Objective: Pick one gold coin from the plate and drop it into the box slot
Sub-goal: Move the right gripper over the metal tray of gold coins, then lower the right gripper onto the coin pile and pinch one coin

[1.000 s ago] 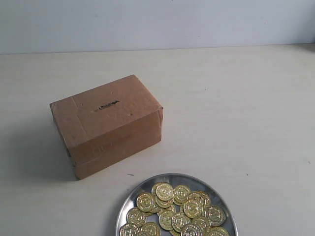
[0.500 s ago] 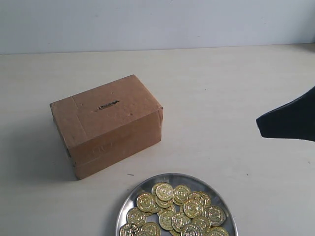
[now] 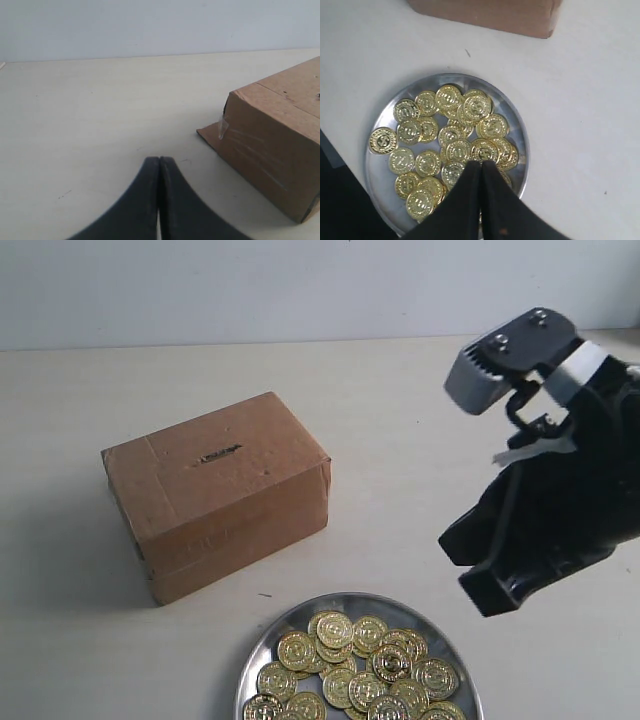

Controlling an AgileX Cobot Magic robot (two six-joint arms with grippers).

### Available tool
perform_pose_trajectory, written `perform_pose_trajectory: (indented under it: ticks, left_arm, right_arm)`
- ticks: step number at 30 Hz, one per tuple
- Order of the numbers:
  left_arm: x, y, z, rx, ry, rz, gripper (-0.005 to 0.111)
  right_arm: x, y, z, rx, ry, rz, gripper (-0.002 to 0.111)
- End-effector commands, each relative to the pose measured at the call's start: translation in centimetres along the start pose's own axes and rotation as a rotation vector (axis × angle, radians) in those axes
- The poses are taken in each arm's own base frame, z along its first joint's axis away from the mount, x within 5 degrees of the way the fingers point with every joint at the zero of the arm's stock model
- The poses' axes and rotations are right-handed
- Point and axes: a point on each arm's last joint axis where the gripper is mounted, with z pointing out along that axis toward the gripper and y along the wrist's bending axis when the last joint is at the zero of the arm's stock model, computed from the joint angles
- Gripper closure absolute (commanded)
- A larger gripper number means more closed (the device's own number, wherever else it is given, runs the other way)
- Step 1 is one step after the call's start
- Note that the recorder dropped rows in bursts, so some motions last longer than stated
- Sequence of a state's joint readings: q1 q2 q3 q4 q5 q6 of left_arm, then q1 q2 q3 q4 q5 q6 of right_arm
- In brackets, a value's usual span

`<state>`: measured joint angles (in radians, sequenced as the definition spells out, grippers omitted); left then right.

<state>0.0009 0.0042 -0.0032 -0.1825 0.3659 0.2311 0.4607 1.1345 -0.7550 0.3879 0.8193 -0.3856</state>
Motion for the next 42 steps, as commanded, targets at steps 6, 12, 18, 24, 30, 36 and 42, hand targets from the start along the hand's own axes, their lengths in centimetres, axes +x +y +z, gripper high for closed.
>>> perform_pose_trajectory:
  ticks: [6, 12, 18, 24, 30, 36, 42]
  left_arm:
    - [0.0, 0.0, 0.0, 0.002, -0.011, -0.010, 0.107]
    - [0.0, 0.0, 0.0, 0.002, -0.011, -0.010, 0.107]
    - [0.0, 0.0, 0.0, 0.002, -0.011, -0.010, 0.107]
    - [0.0, 0.0, 0.0, 0.002, -0.011, -0.010, 0.107]
    - [0.0, 0.0, 0.0, 0.002, -0.011, -0.010, 0.107]
    - [0.0, 0.0, 0.0, 0.002, -0.011, -0.010, 0.107]
    - [0.0, 0.0, 0.0, 0.002, -0.011, -0.010, 0.107]
  right_arm:
    - [-0.6, 1.6, 3.3, -0.004, 0.079, -0.112, 0.108]
    - [-0.2, 4.0, 5.0, -0.065, 0.143, -0.330, 0.108]
    - [0.7, 5.7, 7.6, -0.088, 0.263, -0.464, 0.107]
    - [1.4, 5.5, 9.0, -0.084, 0.365, -0.415, 0.081]
    - [1.5, 5.3, 9.3, -0.069, 0.383, -0.386, 0.070]
    - [1.4, 5.3, 9.3, -0.068, 0.379, -0.384, 0.070]
    - [1.7, 5.3, 9.2, -0.065, 0.414, -0.339, 0.070]
